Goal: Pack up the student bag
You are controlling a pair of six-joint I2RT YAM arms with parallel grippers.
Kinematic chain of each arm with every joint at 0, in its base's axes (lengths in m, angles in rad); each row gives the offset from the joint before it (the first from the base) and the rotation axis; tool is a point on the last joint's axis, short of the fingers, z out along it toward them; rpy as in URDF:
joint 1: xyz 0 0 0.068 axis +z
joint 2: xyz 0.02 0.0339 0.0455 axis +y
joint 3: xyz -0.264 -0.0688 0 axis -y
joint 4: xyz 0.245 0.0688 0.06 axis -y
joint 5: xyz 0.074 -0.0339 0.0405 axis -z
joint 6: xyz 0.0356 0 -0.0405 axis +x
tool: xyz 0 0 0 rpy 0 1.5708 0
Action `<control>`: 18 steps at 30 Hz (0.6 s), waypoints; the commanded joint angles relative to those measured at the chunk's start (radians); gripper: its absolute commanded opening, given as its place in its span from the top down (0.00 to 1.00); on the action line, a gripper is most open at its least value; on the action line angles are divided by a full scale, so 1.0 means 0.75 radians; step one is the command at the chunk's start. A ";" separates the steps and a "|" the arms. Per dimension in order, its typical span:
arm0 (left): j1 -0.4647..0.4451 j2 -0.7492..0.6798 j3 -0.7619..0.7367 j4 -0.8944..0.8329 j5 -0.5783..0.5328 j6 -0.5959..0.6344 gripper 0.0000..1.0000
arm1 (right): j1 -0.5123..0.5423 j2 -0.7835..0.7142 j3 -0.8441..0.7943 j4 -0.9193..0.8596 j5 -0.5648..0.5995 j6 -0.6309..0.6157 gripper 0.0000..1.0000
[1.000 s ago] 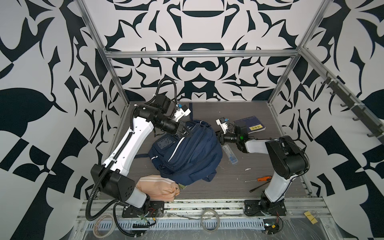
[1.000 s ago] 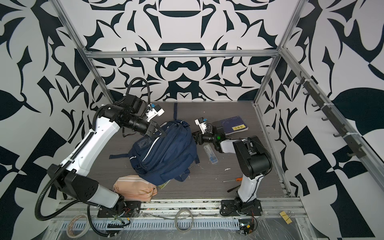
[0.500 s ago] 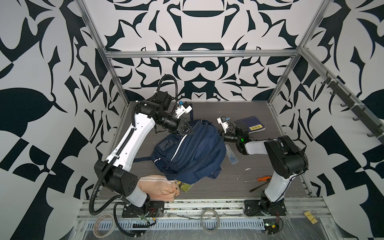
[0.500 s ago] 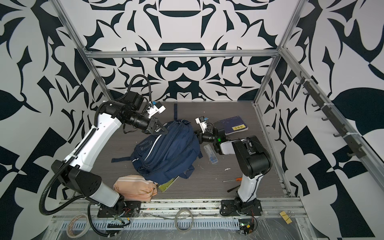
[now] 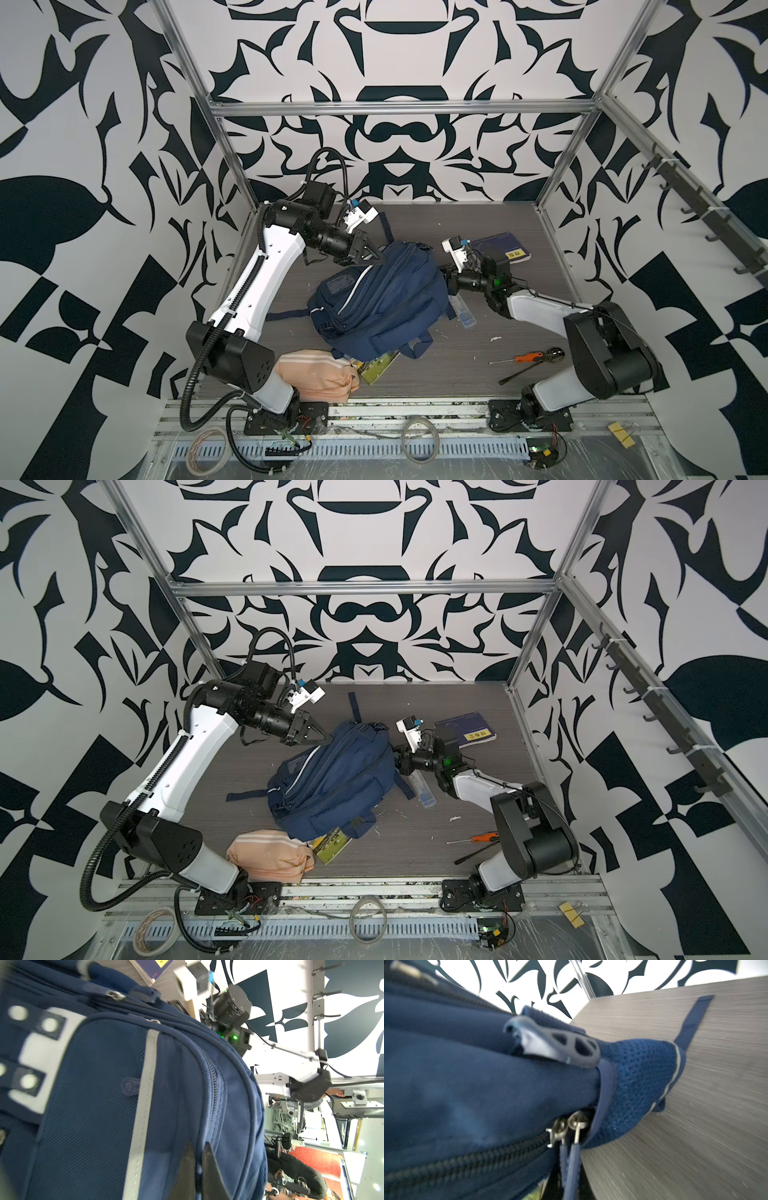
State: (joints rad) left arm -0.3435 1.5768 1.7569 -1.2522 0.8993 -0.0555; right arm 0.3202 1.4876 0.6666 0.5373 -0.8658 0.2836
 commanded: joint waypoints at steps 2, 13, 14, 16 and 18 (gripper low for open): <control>0.072 -0.088 -0.044 0.043 -0.042 0.040 1.00 | -0.004 -0.181 0.001 -0.280 0.065 -0.244 1.00; 0.119 -0.135 -0.257 0.196 -0.218 0.127 1.00 | -0.004 -0.375 0.067 -0.567 0.136 -0.344 1.00; 0.118 -0.135 -0.272 0.195 -0.229 0.139 0.90 | -0.004 -0.384 0.070 -0.567 0.148 -0.329 1.00; 0.119 -0.139 -0.293 0.196 -0.238 0.148 0.39 | -0.005 -0.395 0.074 -0.565 0.172 -0.303 1.00; 0.115 -0.162 -0.316 0.227 -0.240 0.125 0.01 | -0.003 -0.394 0.090 -0.580 0.188 -0.289 1.00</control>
State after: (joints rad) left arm -0.2684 1.4796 1.5410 -1.1172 0.7589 0.0353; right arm 0.3210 1.2304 0.6697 0.0795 -0.7280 0.0563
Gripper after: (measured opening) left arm 0.543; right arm 0.084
